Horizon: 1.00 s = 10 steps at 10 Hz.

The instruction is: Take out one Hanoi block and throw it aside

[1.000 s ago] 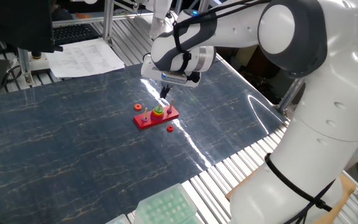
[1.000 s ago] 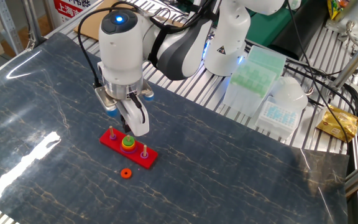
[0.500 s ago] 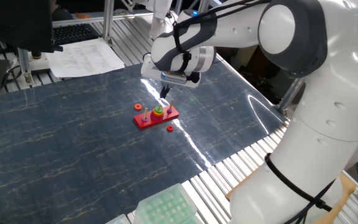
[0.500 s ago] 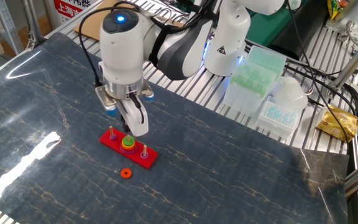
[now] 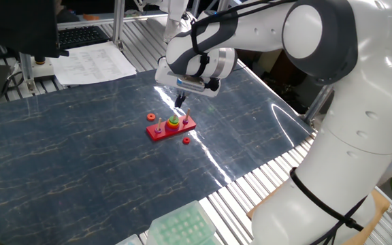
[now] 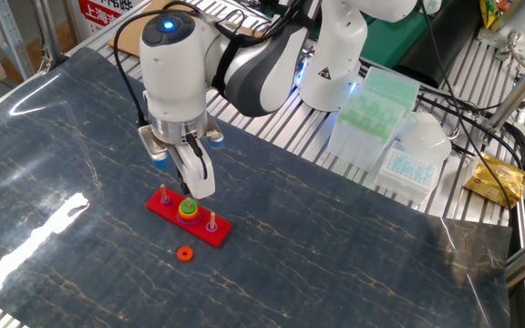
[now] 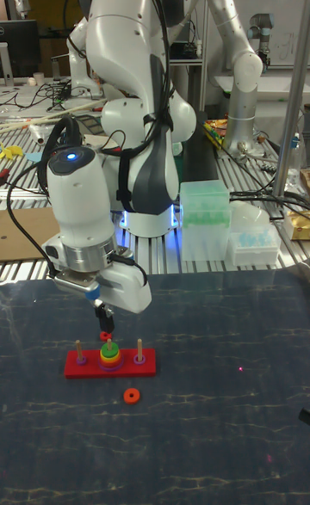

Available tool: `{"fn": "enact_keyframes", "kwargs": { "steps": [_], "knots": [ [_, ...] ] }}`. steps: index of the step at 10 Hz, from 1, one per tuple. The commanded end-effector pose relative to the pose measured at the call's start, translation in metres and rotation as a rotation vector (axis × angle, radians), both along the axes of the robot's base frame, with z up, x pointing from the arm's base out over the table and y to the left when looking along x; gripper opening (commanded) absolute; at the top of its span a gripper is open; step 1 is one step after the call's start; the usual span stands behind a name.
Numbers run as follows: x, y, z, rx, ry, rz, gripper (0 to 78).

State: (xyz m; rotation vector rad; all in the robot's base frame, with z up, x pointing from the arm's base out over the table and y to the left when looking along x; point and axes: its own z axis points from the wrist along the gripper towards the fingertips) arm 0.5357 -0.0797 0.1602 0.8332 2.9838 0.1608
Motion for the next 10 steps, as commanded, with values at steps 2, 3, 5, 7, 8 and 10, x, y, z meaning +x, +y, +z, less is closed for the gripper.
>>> {"fn": "enact_keyframes", "kwargs": {
  "steps": [2, 3, 5, 7, 8, 10],
  "knots": [
    [0.003, 0.002, -0.003, -0.002, 0.001, -0.003, 0.0],
    [0.003, 0.003, -0.005, -0.003, 0.007, 0.002, 0.0],
    [0.005, 0.005, -0.011, -0.017, 0.002, -0.003, 0.0],
    [0.006, 0.005, -0.013, -0.029, 0.009, 0.001, 0.0],
    [0.006, 0.005, -0.014, -0.039, 0.009, 0.0, 0.0],
    [0.007, 0.004, -0.015, -0.055, 0.011, 0.001, 0.0]
  ]
}}
